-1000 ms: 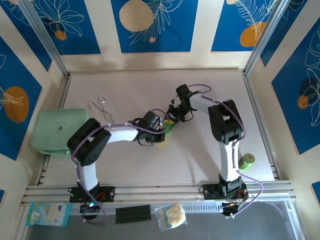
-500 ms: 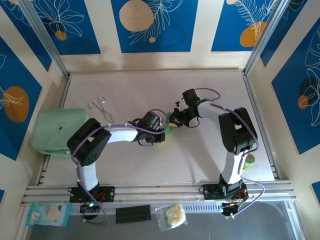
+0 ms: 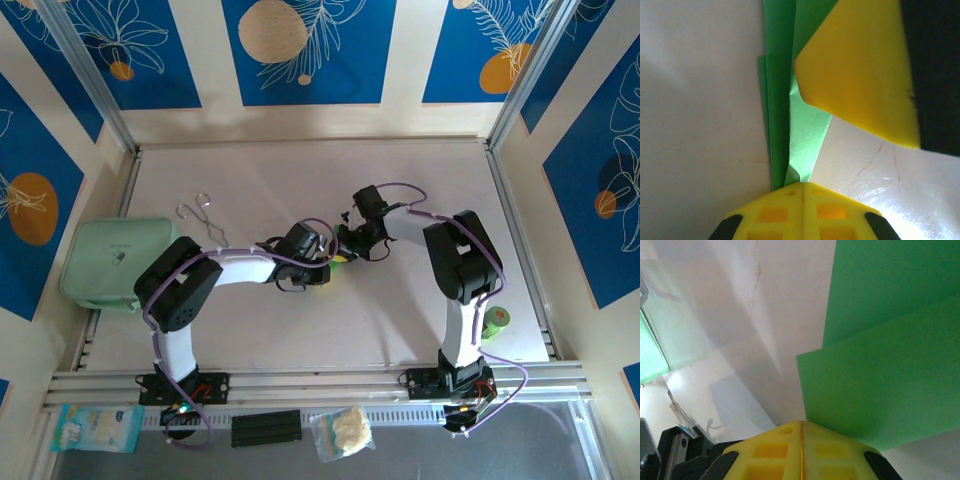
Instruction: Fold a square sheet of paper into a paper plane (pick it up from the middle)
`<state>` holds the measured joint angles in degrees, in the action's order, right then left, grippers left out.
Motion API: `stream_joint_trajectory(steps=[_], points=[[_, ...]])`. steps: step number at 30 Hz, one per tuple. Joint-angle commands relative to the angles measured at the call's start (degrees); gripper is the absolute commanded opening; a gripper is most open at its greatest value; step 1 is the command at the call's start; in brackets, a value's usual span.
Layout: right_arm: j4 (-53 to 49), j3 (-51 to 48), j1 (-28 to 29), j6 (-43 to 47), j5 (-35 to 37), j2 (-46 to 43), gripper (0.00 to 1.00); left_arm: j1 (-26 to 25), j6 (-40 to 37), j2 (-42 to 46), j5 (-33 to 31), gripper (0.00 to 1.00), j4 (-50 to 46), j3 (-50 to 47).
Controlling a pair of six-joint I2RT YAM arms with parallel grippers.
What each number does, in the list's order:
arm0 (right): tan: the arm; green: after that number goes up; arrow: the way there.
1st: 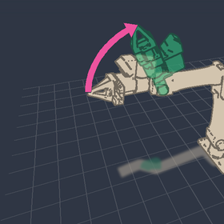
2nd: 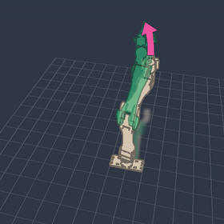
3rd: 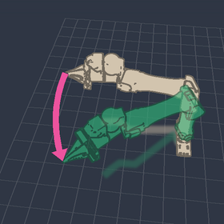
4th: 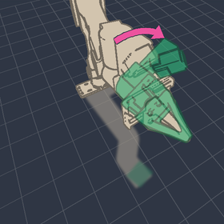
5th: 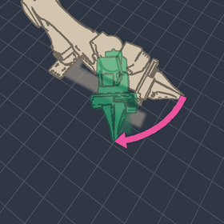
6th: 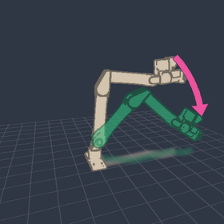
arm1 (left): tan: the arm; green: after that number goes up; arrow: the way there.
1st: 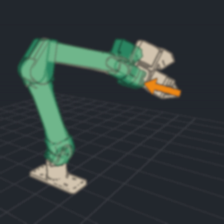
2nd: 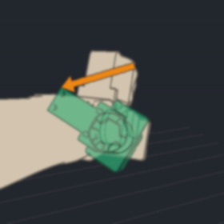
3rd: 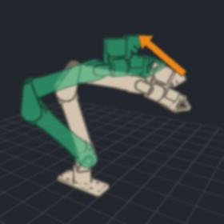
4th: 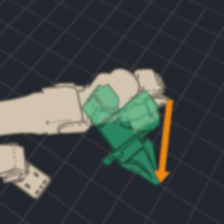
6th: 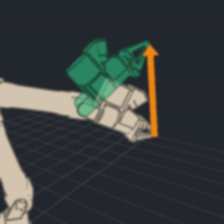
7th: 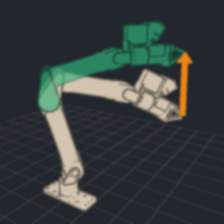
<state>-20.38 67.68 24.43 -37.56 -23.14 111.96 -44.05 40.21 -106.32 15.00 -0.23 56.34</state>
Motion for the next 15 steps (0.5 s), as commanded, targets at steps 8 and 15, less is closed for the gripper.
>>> stream_joint_trajectory(steps=[8,15], points=[[2.6,-2.8,-1.0,0.7,1.1,3.1,0.08,0.1,0.7,-0.1,0.8,0.0,-2.4,-1.6],[2.9,-4.0,-0.9,1.8,4.4,4.4,0.08,0.2,0.6,0.6,1.4,0.0,-2.8,-1.5]])
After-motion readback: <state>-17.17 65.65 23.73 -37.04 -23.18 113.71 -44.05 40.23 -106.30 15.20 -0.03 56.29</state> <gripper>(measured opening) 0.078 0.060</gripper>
